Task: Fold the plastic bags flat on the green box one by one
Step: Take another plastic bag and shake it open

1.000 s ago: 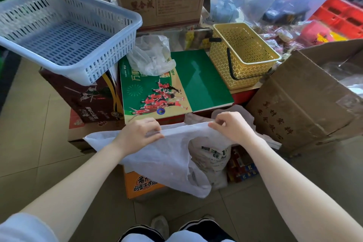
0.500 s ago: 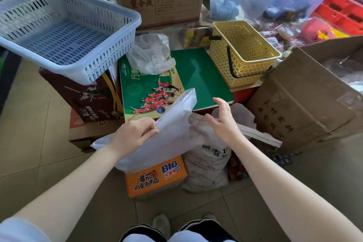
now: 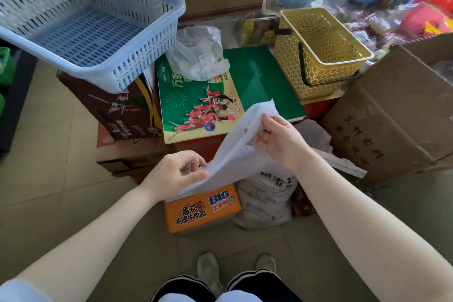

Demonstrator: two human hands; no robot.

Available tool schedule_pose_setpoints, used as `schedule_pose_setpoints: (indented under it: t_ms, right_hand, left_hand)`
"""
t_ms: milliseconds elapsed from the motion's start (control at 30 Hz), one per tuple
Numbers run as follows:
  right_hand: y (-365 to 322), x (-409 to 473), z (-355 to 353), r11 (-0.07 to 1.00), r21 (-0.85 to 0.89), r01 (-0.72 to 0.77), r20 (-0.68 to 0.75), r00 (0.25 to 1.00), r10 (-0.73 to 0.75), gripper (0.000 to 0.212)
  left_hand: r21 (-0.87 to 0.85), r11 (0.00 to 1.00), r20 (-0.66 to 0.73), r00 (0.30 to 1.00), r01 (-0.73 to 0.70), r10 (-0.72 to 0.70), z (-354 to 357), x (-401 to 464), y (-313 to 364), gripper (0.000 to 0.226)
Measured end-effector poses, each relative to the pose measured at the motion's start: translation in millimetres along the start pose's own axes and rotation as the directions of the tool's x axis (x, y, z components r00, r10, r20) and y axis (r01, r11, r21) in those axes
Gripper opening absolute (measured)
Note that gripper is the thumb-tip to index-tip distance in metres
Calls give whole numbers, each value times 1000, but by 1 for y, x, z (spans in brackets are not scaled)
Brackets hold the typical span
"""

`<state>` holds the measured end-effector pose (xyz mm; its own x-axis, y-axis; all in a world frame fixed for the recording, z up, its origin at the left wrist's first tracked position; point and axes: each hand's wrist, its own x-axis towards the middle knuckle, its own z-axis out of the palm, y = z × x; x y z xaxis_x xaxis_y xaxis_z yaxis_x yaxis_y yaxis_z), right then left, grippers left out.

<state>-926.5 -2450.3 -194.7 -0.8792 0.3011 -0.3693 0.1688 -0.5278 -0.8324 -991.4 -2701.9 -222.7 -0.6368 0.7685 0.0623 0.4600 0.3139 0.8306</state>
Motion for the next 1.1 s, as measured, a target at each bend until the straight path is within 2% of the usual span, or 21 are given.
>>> schedule_pose_setpoints:
  t_ms: [67,100,200,333,400,467,533,633,733,800,833,867,900,933,967,1000,1033,1067,1100]
  right_hand:
    - [4,-7,4,1000,-10,10,79,997,-9,19]
    - [6,-9,6,1000,-4,5,98,995,-5,21]
    - [7,-12,7,1000,9,4,92,996,-5,25]
    - [-8,-16,2,1000,-6,31,73,997,-31,9]
    - [-15,-19,-2,999,-15,40,96,995,-38,16]
    - [-18,-21,-4,997,-46,55,101,994,-50,17]
    - [-20,-21,-6,991,-82,103,32,994,-101,9]
    - [-21,-18,-18,983,-76,165,-117,978,-173,17]
    - [-15,-16,-18,986,-35,161,-293,942,-164,27]
    - [-13,-16,-10,970,-213,114,-415,889,-196,21]
    - [-12,-18,-6,934,-350,79,-460,854,-244,8]
    - [-11,-19,-3,864,-503,31,-491,812,-316,18]
    - [-12,-22,-1,742,-669,29,-451,778,-437,45]
    - [-10,-23,0,560,-820,117,-296,750,-591,64]
    - [-8,-25,2,323,-916,237,-57,720,-692,71]
    - [-7,-27,7,101,-931,351,187,697,-692,71]
    - [-6,-27,11,-58,-901,430,373,700,-609,68]
    - [-5,-27,15,-158,-867,473,487,731,-478,66]
    - [-4,-25,18,-222,-841,493,540,765,-351,65]
  left_hand:
    - [-199,976,-55,994,86,-98,8,9,9,41]
    - [-228,968,-55,992,102,-117,12,17,15,32]
    - [-179,975,39,991,134,-129,29,39,28,23]
    - [-336,919,92,978,207,-186,46,52,32,23]
    - [-395,888,131,972,233,-197,52,55,35,20]
    - [-363,906,124,975,218,-185,57,59,35,13]
    - [-280,941,80,981,190,-174,58,63,36,11]
    - [-187,965,0,982,184,-187,47,65,35,9]
    - [-75,982,-43,983,173,-177,40,62,28,8]
    - [-36,990,-81,987,138,-140,39,60,25,8]
    - [-12,994,-103,989,109,-110,37,61,26,8]
    - [23,997,-125,990,73,-70,35,62,26,7]
    - [64,997,-144,989,32,-22,32,64,26,7]
    - [104,995,-157,987,-9,26,28,66,25,6]
    - [141,989,-161,985,-46,69,25,69,25,6]
    - [179,981,-159,981,-80,109,21,70,25,5]
    - [213,970,-151,978,-113,147,17,72,25,5]
    - [242,959,-140,972,-151,188,14,74,25,7]
    - [262,947,-132,965,-187,227,11,75,26,9]
